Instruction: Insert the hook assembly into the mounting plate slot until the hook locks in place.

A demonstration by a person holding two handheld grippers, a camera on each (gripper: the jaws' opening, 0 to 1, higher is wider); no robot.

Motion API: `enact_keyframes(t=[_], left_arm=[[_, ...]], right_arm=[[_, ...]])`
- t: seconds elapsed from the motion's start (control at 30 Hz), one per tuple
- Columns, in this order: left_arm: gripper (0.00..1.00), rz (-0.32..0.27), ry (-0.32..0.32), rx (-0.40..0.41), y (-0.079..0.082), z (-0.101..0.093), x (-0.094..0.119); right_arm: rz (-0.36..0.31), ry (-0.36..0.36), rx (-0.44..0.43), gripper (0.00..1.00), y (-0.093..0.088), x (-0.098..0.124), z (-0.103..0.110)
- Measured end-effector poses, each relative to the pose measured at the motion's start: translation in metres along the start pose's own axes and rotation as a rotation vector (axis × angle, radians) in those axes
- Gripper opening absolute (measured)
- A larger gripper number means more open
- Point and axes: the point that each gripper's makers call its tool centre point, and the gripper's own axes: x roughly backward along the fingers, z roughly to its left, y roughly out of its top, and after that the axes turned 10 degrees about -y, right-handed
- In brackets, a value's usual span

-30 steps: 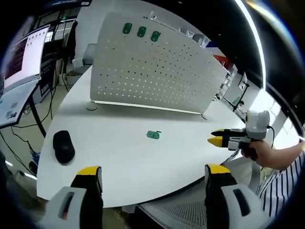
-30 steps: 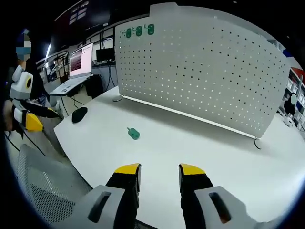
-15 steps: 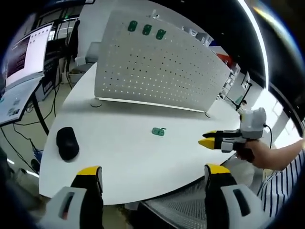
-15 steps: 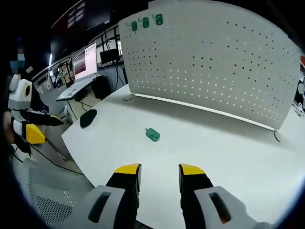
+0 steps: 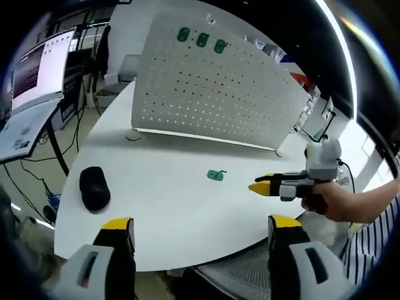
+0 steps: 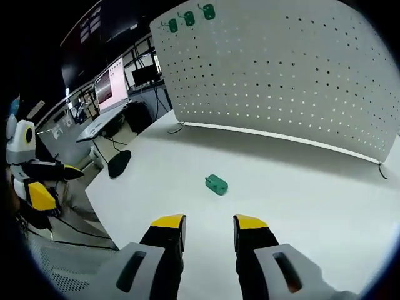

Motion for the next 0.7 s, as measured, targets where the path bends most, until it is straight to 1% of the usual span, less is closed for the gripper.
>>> enact_keyframes(t=[0.07, 0.17, 0.43, 0.53, 0.63, 0.7], left_arm=[[0.90, 0.009, 0.003, 0.007, -0.003, 0.001, -0.001], [0.90, 0.013, 0.007, 0.014, -0.004, 0.002, -0.001], [0.89, 0.031, 0.016, 0.016, -0.004, 0.008, -0.003], [0.89, 0.031, 0.019, 0.018, -0.004, 0.010, -0.003], [0.89, 0.037, 0.020, 0.016, -0.005, 0.011, -0.005], [0.89, 0.045, 0.020, 0.023, -0.008, 0.011, -0.007]], right_arm=[[0.005, 0.006, 0.001, 0.27, 0.000, -0.005, 0.003], [0.015, 0.014, -0.021, 0.26, 0.001, -0.011, 0.008], [0.022, 0.024, -0.077, 0.26, 0.008, -0.030, 0.018], [0.019, 0.014, -0.096, 0.25, 0.014, -0.040, 0.016], [0.019, -0.004, -0.137, 0.25, 0.020, -0.050, 0.011], [0.037, -0.017, -0.181, 0.24, 0.019, -0.057, 0.009]])
